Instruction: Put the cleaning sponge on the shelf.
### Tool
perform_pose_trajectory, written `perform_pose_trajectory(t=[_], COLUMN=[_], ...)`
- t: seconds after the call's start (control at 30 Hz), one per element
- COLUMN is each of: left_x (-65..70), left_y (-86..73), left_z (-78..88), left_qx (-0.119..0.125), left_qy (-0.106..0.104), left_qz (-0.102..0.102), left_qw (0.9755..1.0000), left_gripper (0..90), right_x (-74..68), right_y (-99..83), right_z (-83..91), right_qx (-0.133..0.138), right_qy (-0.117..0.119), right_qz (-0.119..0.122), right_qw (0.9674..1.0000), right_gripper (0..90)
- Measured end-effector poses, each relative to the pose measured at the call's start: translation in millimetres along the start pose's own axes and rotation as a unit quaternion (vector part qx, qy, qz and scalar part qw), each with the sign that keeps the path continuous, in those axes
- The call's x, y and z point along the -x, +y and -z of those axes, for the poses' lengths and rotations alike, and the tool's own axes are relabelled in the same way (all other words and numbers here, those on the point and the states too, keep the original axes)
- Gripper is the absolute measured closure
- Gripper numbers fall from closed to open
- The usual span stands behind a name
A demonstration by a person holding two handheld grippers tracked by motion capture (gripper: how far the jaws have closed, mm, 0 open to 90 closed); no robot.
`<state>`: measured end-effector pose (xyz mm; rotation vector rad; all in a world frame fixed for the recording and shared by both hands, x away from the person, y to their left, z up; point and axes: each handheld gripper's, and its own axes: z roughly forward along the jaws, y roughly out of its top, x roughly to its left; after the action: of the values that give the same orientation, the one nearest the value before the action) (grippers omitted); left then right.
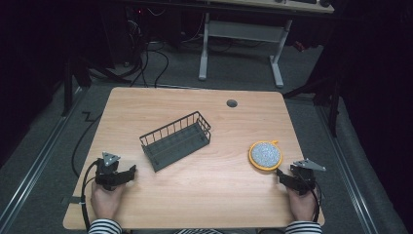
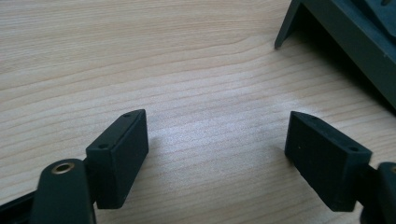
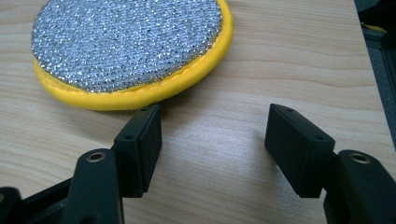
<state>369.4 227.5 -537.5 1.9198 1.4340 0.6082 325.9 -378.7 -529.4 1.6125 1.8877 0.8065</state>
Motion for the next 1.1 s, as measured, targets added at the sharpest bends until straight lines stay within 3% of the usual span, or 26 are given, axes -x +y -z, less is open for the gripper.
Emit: perform_pose_trajectory(t=[0.07, 0.63, 0.9, 1.1], left_x=[-0.3, -0.1, -7.2, -10.8], left_y=[0.1, 0.2, -1.6, -0.3], left_z=[0.1, 0.4, 5.8, 11.8], left_qx=[0.0, 0.004, 0.012, 0.02], left_qy=[0.001, 0.011, -0.008, -0.02], left_qz=[0.001, 0.012, 0.041, 0.052], left_qw=[1.0, 0.9999, 0.9991, 0.9983], left_gripper=[23.6, 27.9, 29.9, 31.1], right_x=[-0.3, -0.7, -0.7, -0.7], right_y=[0.1, 0.2, 0.2, 0.2], right_z=[-0.5, -0.3, -0.3, -0.3], right_qx=[0.002, 0.0, 0.0, 0.0], right_qy=[0.002, 0.002, 0.002, 0.002], right_qz=[0.008, 0.003, 0.003, 0.004], right_qw=[1.0, 1.0, 1.0, 1.0], right_gripper=[36.8, 36.9, 36.8, 36.8])
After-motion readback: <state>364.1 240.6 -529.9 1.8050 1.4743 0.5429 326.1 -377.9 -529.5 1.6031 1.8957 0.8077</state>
